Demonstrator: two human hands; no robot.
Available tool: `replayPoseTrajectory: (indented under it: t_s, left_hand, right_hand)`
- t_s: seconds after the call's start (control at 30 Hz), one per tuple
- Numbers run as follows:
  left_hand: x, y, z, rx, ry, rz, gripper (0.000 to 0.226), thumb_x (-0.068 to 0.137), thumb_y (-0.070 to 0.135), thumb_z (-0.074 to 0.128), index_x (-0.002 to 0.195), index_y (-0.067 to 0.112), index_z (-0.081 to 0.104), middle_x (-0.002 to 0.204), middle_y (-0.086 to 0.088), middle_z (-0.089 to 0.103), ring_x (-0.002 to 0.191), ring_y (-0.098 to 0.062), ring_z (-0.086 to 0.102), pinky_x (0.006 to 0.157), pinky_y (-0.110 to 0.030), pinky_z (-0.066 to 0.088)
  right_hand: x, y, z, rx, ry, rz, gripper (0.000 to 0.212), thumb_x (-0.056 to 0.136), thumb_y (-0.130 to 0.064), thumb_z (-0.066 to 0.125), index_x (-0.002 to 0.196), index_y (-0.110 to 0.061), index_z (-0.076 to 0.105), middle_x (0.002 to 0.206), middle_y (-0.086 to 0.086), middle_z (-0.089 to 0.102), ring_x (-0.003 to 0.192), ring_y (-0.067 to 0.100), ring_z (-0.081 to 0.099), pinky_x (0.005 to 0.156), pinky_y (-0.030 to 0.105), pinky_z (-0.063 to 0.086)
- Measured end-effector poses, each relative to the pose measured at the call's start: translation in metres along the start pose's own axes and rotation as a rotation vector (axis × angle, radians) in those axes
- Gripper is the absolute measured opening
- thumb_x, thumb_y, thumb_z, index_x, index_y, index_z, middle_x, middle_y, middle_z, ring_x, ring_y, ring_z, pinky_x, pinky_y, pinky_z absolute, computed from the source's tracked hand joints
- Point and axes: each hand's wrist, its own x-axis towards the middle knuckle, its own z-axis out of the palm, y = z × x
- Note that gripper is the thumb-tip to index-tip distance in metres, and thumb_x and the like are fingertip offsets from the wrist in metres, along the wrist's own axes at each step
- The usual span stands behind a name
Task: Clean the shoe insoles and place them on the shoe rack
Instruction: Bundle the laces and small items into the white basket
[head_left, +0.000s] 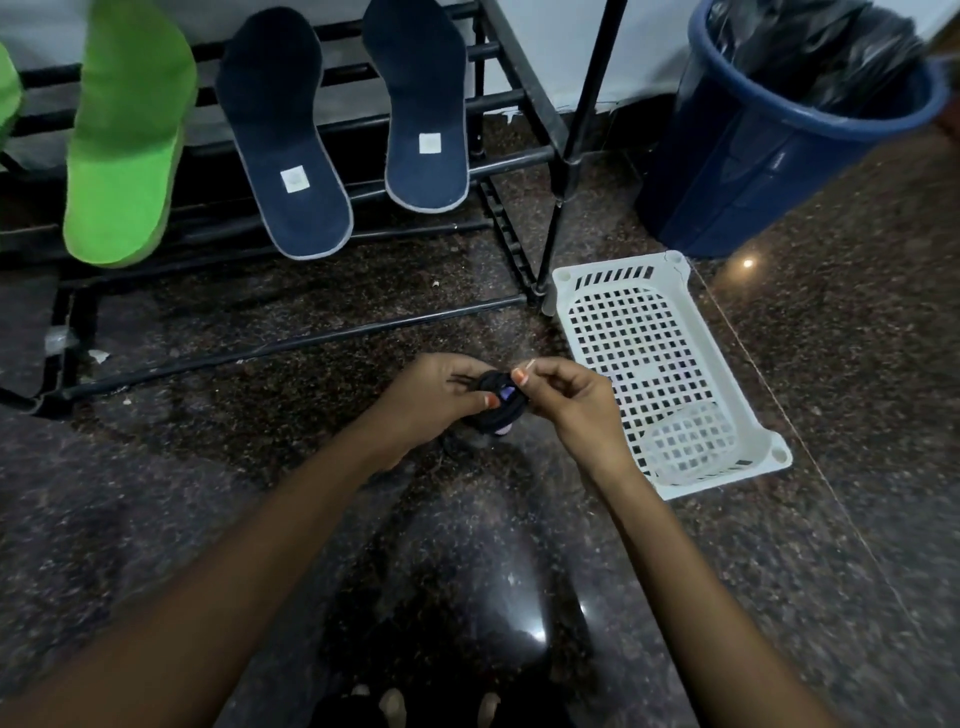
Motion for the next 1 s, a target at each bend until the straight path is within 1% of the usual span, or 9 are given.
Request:
replayPoseTrajectory:
  t_s: [0.07, 0.17, 0.23, 0.3, 0.37, 0.57, 0.73, 0.87, 1.0]
  left_hand:
    - [0.004, 0.001, 0.002, -0.034, 0.049, 0.015, 0.022, 0.086, -0.005, 0.062, 0.102, 0.01, 0.065, 0.097, -0.006, 0.068, 0.085, -0.009, 0.064, 0.08, -0.018, 0.051]
    - [0.009, 0.003, 0.008, -0.055, 0.095, 0.047, 0.028, 0.086, -0.005, 0.063, 0.098, 0.02, 0.062, 0.098, -0.001, 0.066, 0.09, -0.01, 0.062, 0.08, -0.017, 0.052]
    - [0.011, 0.006, 0.015, -0.034, 0.106, 0.08, 0.029, 0.086, -0.007, 0.062, 0.103, 0.016, 0.06, 0.095, 0.006, 0.062, 0.087, -0.002, 0.06, 0.074, -0.01, 0.05]
    - [0.016, 0.008, 0.023, -0.028, 0.111, 0.092, 0.034, 0.086, -0.008, 0.062, 0.11, 0.014, 0.056, 0.098, 0.006, 0.06, 0.088, 0.001, 0.057, 0.074, -0.007, 0.048]
    - [0.02, 0.007, 0.029, -0.044, 0.11, 0.077, 0.036, 0.086, -0.007, 0.062, 0.111, 0.017, 0.053, 0.101, 0.005, 0.06, 0.09, -0.002, 0.058, 0.076, -0.01, 0.048]
    - [0.03, 0.009, 0.044, -0.161, 0.226, 0.063, 0.032, 0.09, -0.005, 0.057, 0.113, 0.017, 0.051, 0.113, 0.002, 0.057, 0.104, -0.009, 0.056, 0.078, -0.01, 0.049]
    - [0.026, 0.003, 0.044, -0.158, 0.182, 0.033, 0.027, 0.094, -0.002, 0.052, 0.107, 0.022, 0.053, 0.099, 0.003, 0.065, 0.091, -0.013, 0.062, 0.085, -0.029, 0.051]
    - [0.02, -0.002, 0.041, -0.188, 0.17, -0.009, 0.025, 0.093, -0.003, 0.051, 0.108, 0.017, 0.055, 0.093, -0.001, 0.067, 0.081, -0.01, 0.064, 0.082, -0.029, 0.053]
    - [0.016, -0.007, 0.034, -0.215, 0.163, -0.032, 0.022, 0.093, -0.002, 0.051, 0.107, 0.014, 0.057, 0.091, -0.002, 0.067, 0.068, 0.001, 0.065, 0.066, -0.014, 0.052]
  right_hand:
    - [0.001, -0.005, -0.005, -0.001, -0.05, -0.012, 0.014, 0.08, 0.004, 0.063, 0.077, -0.01, 0.063, 0.058, -0.013, 0.066, 0.056, -0.003, 0.058, 0.055, 0.011, 0.045]
    - [0.004, -0.007, -0.011, 0.009, -0.057, -0.001, 0.017, 0.077, 0.006, 0.065, 0.076, -0.01, 0.064, 0.056, -0.01, 0.066, 0.053, -0.002, 0.058, 0.051, 0.011, 0.045]
    - [0.006, -0.006, -0.014, 0.023, -0.011, 0.004, 0.016, 0.077, 0.006, 0.066, 0.075, -0.009, 0.065, 0.056, -0.008, 0.066, 0.053, 0.0, 0.059, 0.051, 0.013, 0.047]
    - [0.009, -0.005, -0.018, 0.054, 0.041, 0.008, 0.011, 0.077, 0.008, 0.066, 0.077, -0.003, 0.065, 0.056, -0.006, 0.066, 0.051, 0.002, 0.06, 0.05, 0.014, 0.048]
    - [0.013, -0.004, -0.023, 0.071, 0.083, 0.014, 0.008, 0.077, 0.009, 0.065, 0.081, 0.002, 0.065, 0.057, -0.006, 0.067, 0.051, 0.004, 0.061, 0.05, 0.014, 0.049]
    - [0.034, -0.007, -0.05, 0.104, 0.234, 0.057, 0.014, 0.08, 0.008, 0.062, 0.073, -0.004, 0.063, 0.053, -0.007, 0.065, 0.049, 0.002, 0.059, 0.051, 0.014, 0.051]
    - [0.069, 0.002, -0.075, 0.252, 0.459, 0.142, 0.019, 0.083, 0.007, 0.06, 0.068, -0.005, 0.059, 0.065, 0.0, 0.062, 0.053, 0.005, 0.059, 0.052, 0.015, 0.052]
    - [0.092, 0.017, -0.083, 0.258, 0.55, 0.235, 0.021, 0.084, 0.003, 0.06, 0.067, -0.006, 0.056, 0.07, 0.006, 0.057, 0.053, 0.008, 0.057, 0.049, 0.013, 0.049]
    - [0.104, 0.033, -0.081, 0.265, 0.595, 0.322, 0.026, 0.085, 0.006, 0.058, 0.063, -0.005, 0.053, 0.075, 0.01, 0.057, 0.045, 0.009, 0.057, 0.047, 0.014, 0.051]
